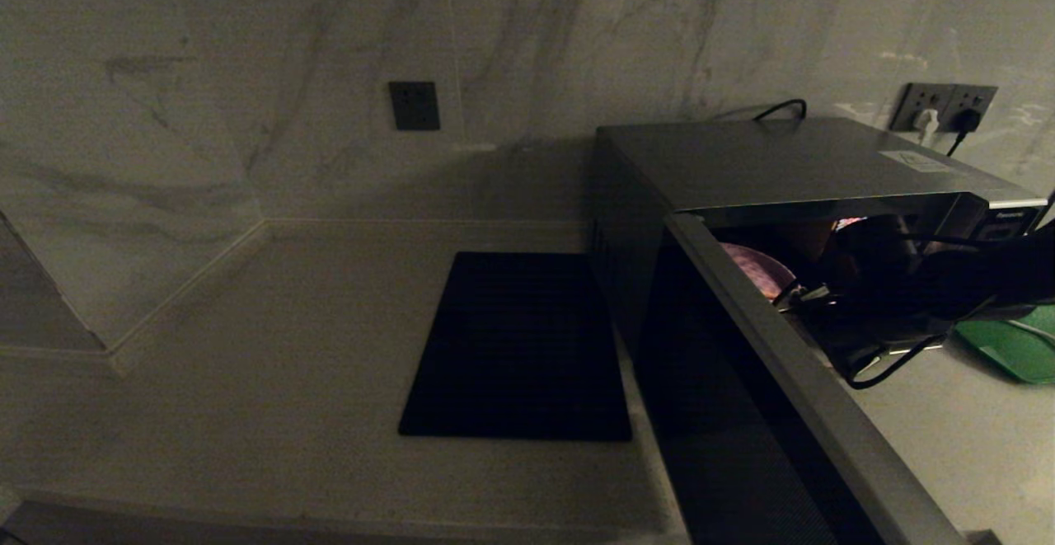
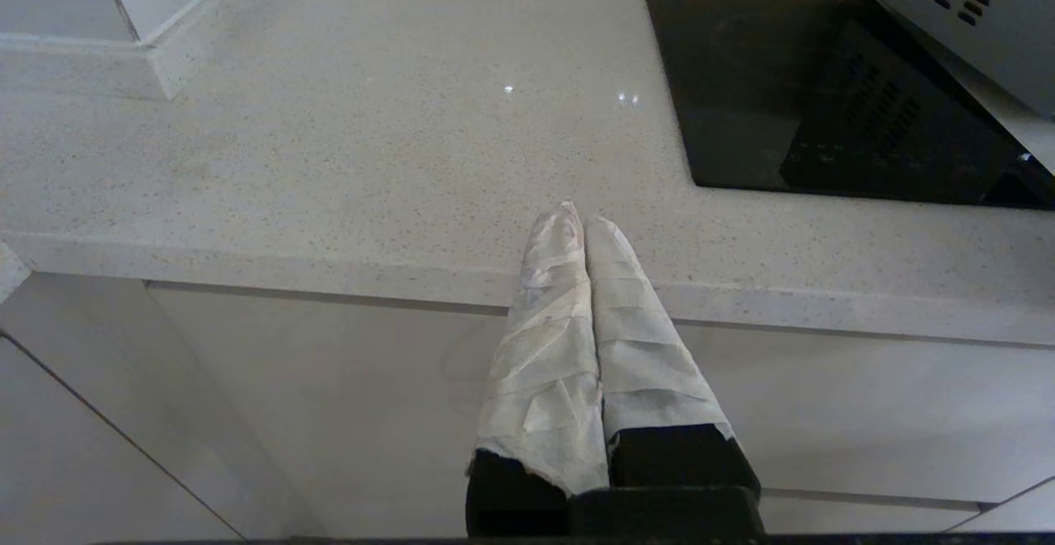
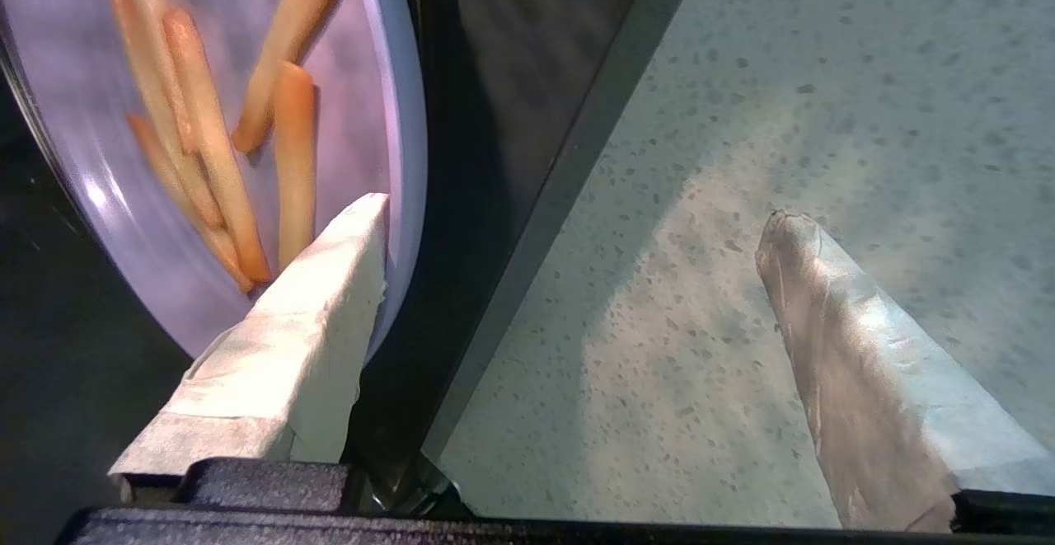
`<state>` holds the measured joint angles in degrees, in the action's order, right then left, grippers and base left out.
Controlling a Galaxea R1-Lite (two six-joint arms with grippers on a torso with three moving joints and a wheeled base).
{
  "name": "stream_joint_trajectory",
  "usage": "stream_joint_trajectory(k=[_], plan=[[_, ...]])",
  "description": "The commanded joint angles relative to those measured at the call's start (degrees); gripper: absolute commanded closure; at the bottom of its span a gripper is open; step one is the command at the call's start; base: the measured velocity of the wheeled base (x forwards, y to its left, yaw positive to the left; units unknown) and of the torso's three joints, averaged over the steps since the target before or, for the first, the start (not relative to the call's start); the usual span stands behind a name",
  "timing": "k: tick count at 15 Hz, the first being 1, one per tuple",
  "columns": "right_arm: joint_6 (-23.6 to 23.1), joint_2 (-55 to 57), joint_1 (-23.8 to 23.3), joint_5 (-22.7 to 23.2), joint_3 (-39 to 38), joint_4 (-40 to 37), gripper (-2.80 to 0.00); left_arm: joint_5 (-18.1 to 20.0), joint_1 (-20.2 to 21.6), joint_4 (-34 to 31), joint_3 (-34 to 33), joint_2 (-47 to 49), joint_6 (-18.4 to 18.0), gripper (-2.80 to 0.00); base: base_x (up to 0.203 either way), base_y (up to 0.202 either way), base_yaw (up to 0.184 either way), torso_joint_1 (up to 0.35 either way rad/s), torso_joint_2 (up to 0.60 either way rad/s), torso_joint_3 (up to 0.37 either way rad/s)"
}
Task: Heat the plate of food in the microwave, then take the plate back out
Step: Take the plate out of the microwave
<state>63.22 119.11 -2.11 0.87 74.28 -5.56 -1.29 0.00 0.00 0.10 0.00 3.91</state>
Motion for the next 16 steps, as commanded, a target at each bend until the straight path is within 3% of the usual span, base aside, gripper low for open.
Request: stream_joint_trajectory(k=[1,16], plan=[[0.3,-1.2,0.0,0.0,-0.4,0.0,-2.8,0.0,0.0,0.0,0.0,0.0,0.0,0.0,0.0,0.0,0.0,0.0,0.0,0.0],[0.0,-3.1,0.1,0.3,-2.2,0.2,-2.8,0.0,0.0,0.0,0.0,0.0,0.0,0.0,0.0,0.0,0.0,0.0,0.0,0.0]])
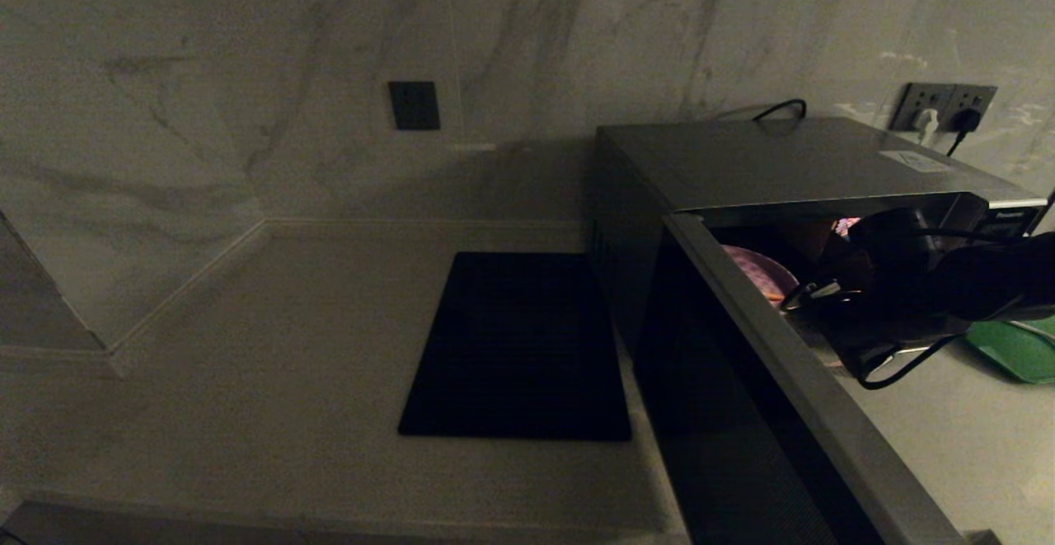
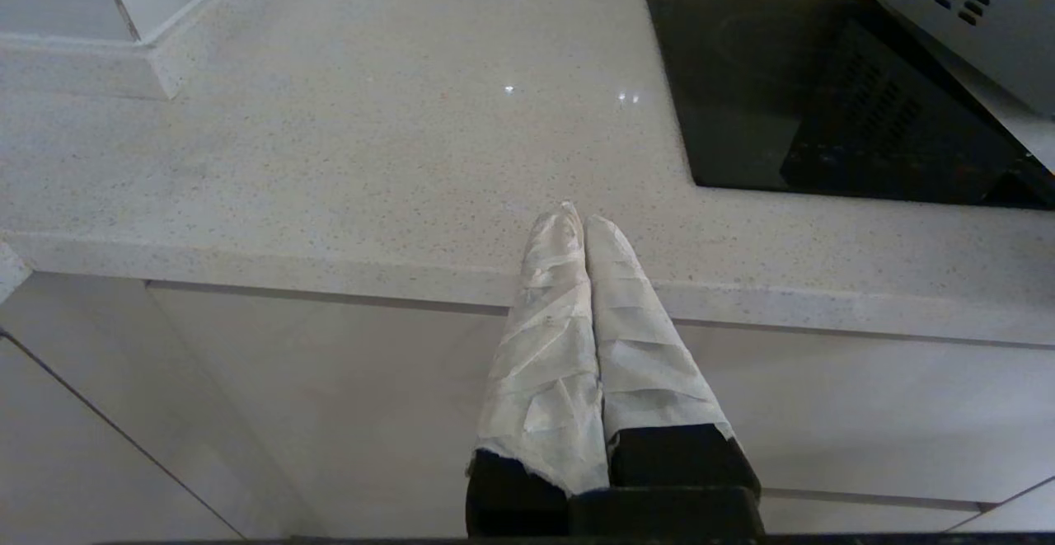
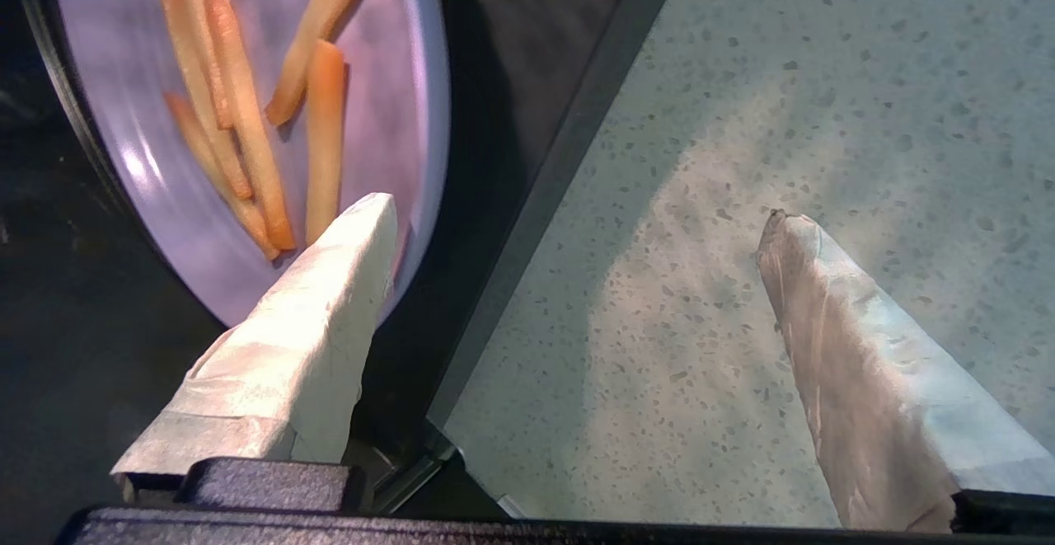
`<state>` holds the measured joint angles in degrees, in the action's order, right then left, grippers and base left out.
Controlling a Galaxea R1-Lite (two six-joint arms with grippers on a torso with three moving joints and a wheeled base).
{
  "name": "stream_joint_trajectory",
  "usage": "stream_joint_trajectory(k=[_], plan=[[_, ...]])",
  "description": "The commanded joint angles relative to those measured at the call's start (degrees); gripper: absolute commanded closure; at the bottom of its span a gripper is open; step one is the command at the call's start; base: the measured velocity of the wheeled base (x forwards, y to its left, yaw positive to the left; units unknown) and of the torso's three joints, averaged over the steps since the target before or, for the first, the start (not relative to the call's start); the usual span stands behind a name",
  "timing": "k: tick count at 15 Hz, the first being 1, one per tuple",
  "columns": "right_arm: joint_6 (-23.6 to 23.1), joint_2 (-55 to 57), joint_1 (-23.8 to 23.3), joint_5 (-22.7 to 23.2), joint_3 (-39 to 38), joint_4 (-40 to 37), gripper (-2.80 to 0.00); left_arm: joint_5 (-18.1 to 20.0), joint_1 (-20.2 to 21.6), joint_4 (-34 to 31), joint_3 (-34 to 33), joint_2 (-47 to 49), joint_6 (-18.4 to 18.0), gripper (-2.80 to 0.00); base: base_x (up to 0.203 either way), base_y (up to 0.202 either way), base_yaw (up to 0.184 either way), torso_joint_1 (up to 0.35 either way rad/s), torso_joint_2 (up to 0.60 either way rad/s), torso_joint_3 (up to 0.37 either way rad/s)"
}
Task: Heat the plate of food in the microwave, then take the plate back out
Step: Take the plate out of the microwave
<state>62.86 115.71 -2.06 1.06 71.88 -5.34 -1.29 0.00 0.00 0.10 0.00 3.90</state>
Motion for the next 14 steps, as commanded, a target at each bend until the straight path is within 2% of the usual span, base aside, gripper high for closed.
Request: stream_joint_trajectory(k=[1,5,14], plan=[[0.2,0.7,0.0,0.1,0.2,0.0,-2.8,0.0,0.0,0.0,0.0,0.0,0.1,0.0,0.0,0.0,0.0,0.0,0.0,0.0],[0.1,2.6,0.0,-0.1,0.3,2.4,-2.8,0.0,0.0,0.0,0.0,0.0,0.1,0.0,0.0,0.0,0.0,0.0,0.0,0.0],[-0.5,4.7,0.1,-1.5,0.4,2.4,-2.8,0.0,0.0,0.0,0.0,0.0,0.1,0.0,0.0,0.0,0.0,0.0,0.0,0.0]])
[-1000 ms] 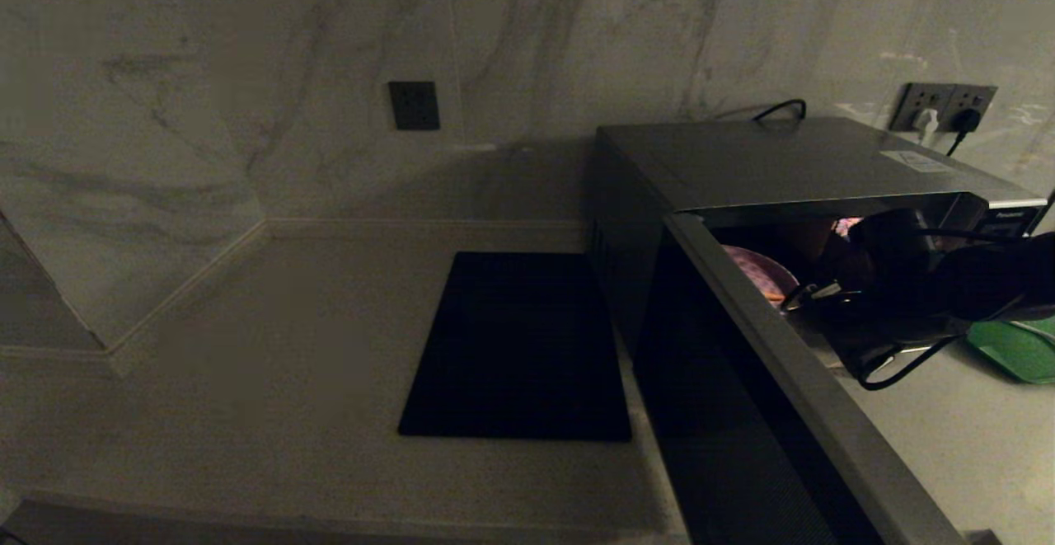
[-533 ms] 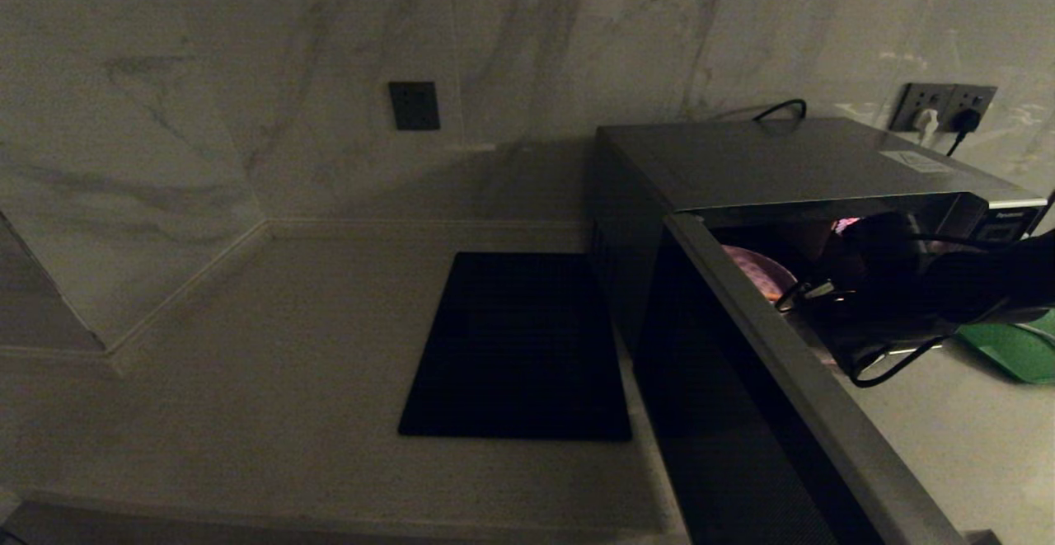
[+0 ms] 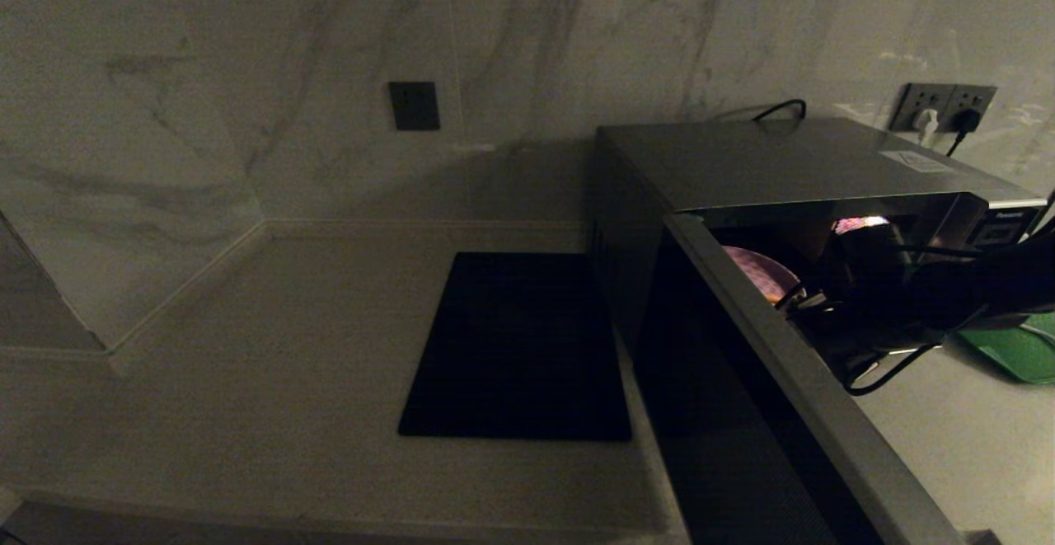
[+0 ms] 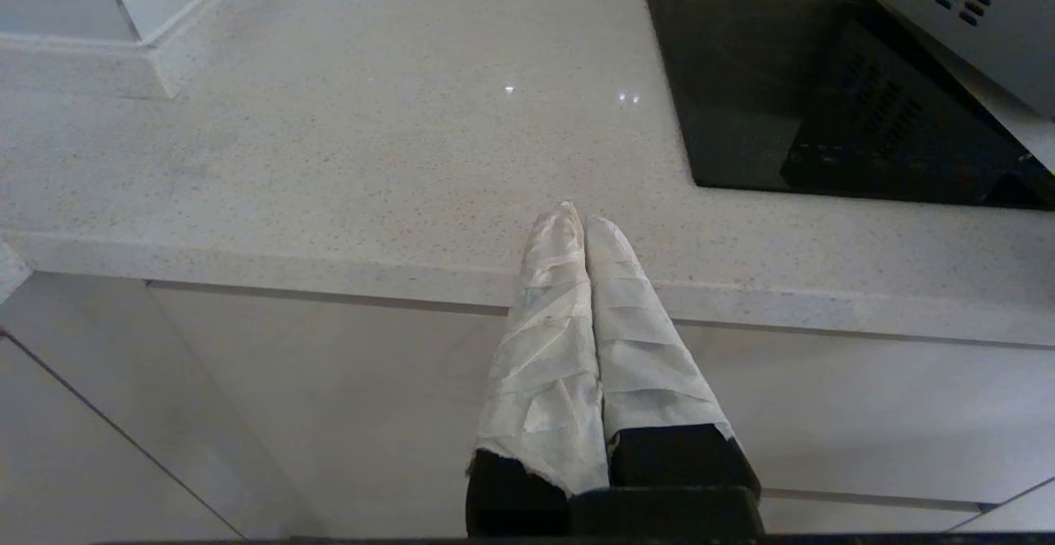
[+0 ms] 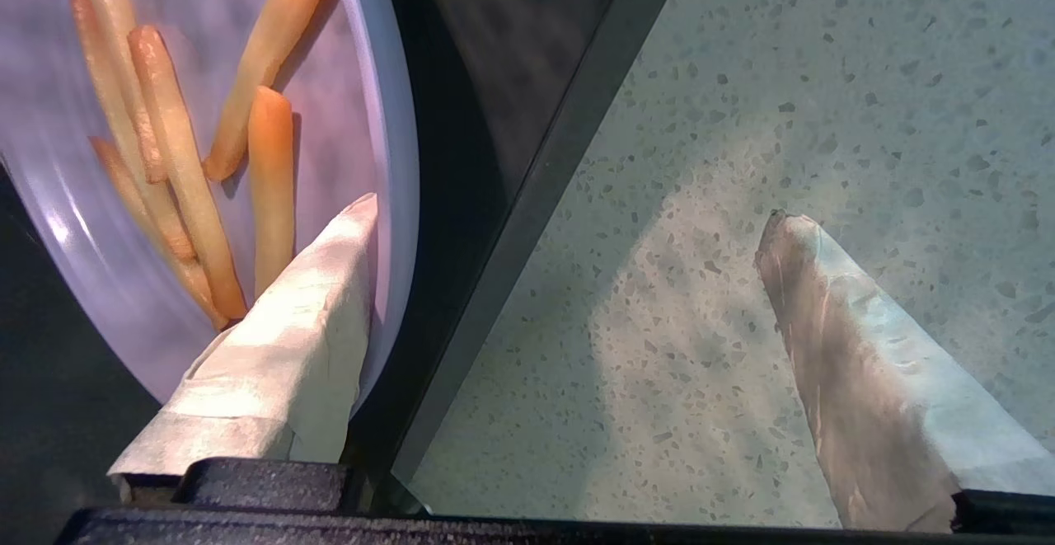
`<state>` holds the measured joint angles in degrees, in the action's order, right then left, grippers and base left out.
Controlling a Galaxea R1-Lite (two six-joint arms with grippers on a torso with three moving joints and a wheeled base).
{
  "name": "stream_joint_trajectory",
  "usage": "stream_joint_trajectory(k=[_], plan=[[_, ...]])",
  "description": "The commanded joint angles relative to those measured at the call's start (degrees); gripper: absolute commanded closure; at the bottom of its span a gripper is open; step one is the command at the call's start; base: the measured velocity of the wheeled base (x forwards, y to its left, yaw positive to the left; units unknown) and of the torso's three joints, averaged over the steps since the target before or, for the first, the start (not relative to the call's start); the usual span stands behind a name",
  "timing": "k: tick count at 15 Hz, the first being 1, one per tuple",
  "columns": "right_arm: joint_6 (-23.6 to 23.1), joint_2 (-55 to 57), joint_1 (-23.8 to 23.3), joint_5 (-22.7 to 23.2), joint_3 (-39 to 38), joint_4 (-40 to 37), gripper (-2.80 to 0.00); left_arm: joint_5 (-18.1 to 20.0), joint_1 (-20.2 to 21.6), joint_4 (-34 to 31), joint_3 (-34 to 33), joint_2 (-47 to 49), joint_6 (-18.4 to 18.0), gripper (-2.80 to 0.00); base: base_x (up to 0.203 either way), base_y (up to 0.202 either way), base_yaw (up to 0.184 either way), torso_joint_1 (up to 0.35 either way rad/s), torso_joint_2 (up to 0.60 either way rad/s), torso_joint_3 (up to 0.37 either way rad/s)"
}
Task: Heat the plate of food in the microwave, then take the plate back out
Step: Take the plate out of the microwave
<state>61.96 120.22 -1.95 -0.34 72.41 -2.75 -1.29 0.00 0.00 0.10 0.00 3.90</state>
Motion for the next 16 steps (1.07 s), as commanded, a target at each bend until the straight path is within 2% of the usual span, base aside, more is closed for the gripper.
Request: stream_joint_trajectory(k=[1,4,16], plan=[[0.4,0.2,0.0,-0.2,-0.3,-0.1,-2.8,0.0,0.0,0.0,0.0,0.0,0.1,0.0,0.0,0.0,0.0,0.0,0.0,0.0],[0.4,0.0,0.0,-2.3,-0.2,-0.1,-2.8,0.0,0.0,0.0,0.0,0.0,0.1,0.0,0.0,0.0,0.0,0.0,0.0,0.0],[0.5,-1.7,0.4,-1.9,0.8,-0.1,-2.8,0.0,0.0,0.0,0.0,0.0,0.1,0.0,0.0,0.0,0.0,0.0,0.0,0.0]])
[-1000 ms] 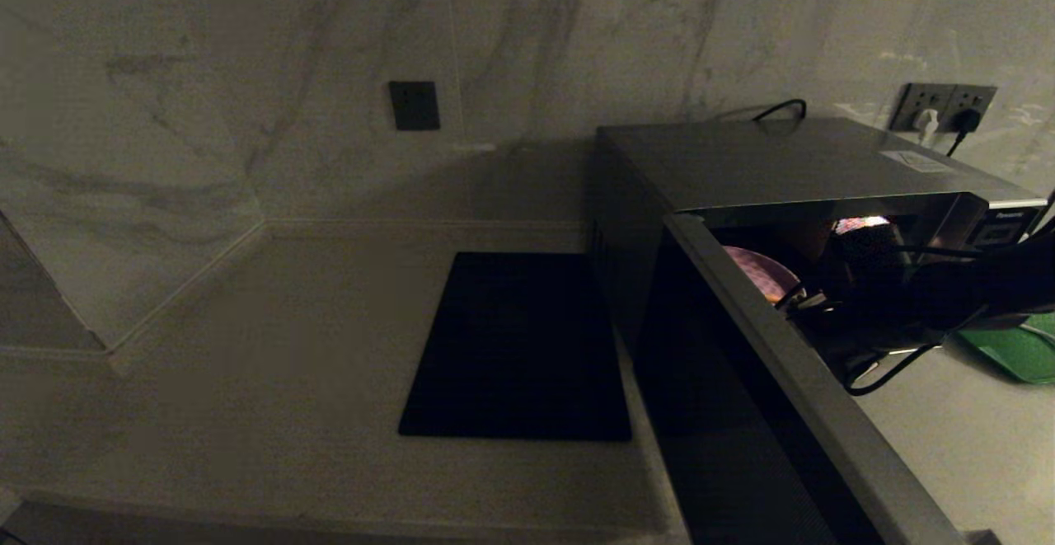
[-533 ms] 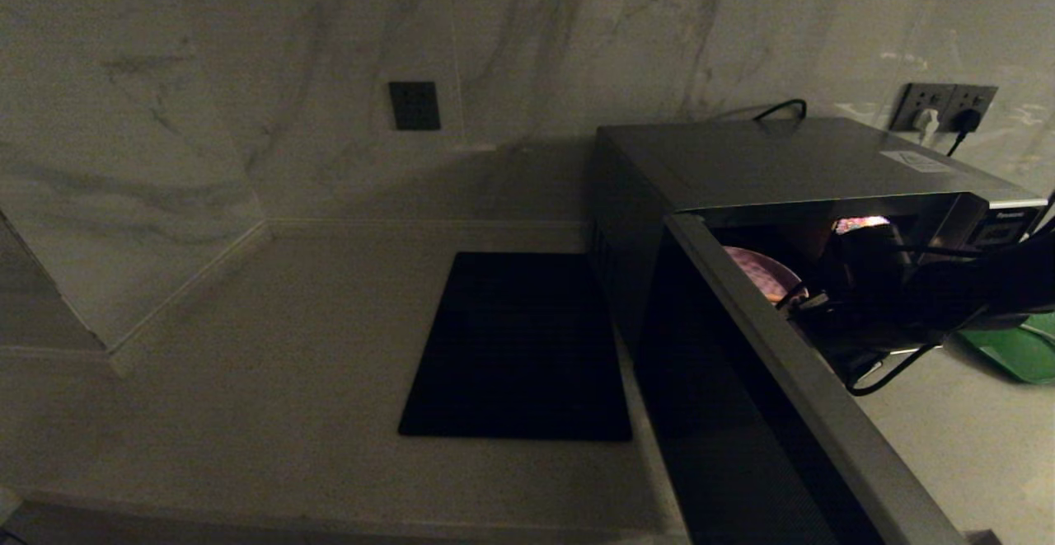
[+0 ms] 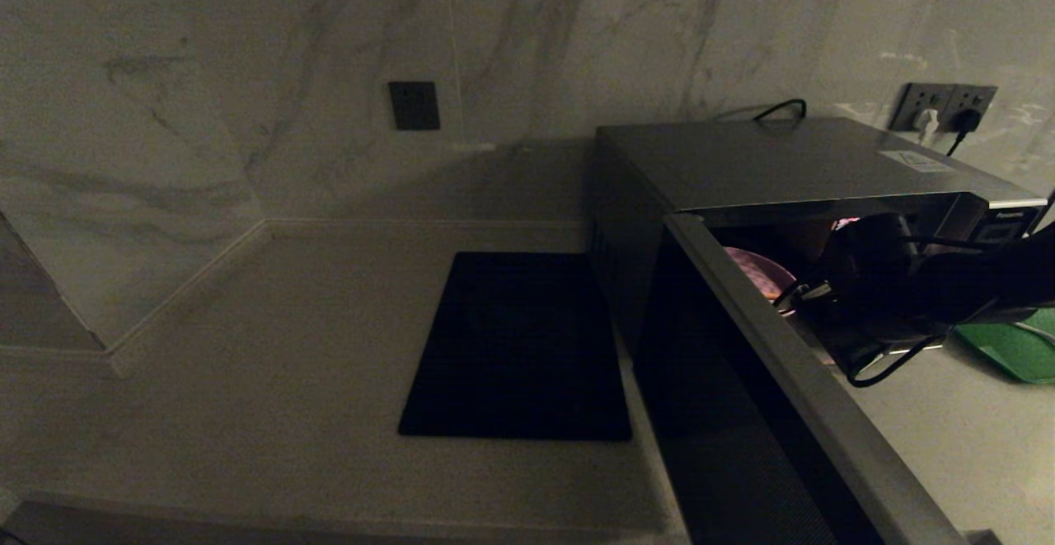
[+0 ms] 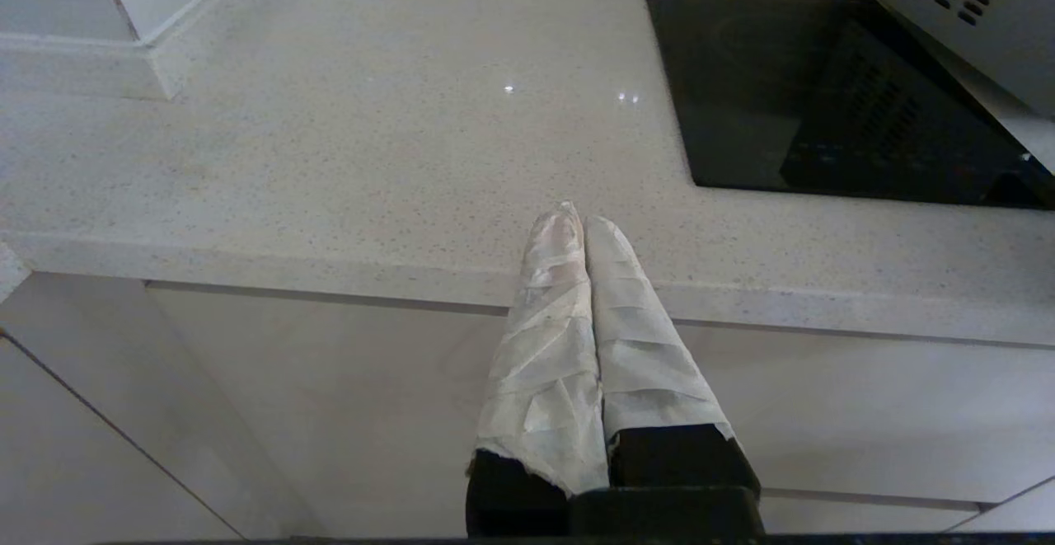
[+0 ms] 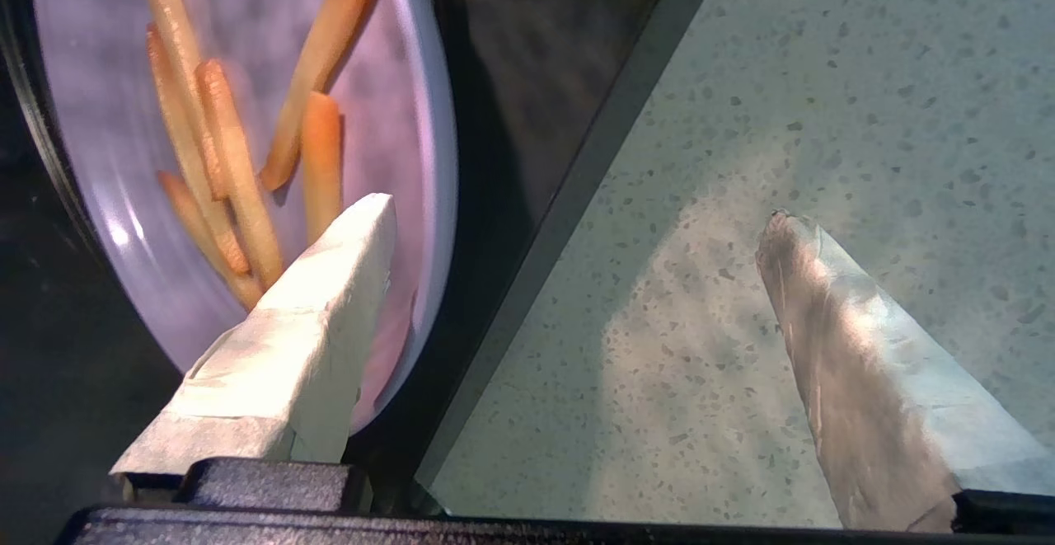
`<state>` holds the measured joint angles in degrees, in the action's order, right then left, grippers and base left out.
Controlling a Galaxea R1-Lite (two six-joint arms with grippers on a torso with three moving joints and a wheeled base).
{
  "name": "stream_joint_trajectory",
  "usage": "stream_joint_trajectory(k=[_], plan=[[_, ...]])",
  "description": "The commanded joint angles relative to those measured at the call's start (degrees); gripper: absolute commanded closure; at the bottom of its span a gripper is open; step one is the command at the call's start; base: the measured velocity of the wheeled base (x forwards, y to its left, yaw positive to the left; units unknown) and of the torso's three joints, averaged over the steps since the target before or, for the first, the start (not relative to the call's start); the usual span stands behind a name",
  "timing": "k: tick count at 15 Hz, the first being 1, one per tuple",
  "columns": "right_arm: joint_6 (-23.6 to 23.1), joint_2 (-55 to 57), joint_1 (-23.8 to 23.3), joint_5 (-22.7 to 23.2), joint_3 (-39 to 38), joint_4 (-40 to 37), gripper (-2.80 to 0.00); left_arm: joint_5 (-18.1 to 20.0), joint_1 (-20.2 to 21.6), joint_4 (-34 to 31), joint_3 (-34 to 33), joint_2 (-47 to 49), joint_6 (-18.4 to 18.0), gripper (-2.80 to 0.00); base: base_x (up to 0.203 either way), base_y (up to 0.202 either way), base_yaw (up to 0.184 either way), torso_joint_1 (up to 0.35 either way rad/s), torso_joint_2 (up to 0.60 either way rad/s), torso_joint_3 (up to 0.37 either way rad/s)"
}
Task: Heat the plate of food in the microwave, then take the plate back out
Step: Take the plate out of the microwave
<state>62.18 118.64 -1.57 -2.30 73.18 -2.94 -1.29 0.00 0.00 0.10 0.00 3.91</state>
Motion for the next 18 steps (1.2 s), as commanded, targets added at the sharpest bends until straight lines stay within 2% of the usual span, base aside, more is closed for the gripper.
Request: stream_joint_trajectory(k=[1,18], plan=[[0.3,-0.3,0.3,0.0,0.0,0.0,-2.8,0.0,0.0,0.0,0.0,0.0,0.0,0.0,0.0,0.0,0.0,0.0,0.0,0.0],[0.5,0.5,0.9,-0.1,0.2,0.0,-2.8,0.0,0.0,0.0,0.0,0.0,0.0,0.0,0.0,0.0,0.0,0.0,0.0,0.0]])
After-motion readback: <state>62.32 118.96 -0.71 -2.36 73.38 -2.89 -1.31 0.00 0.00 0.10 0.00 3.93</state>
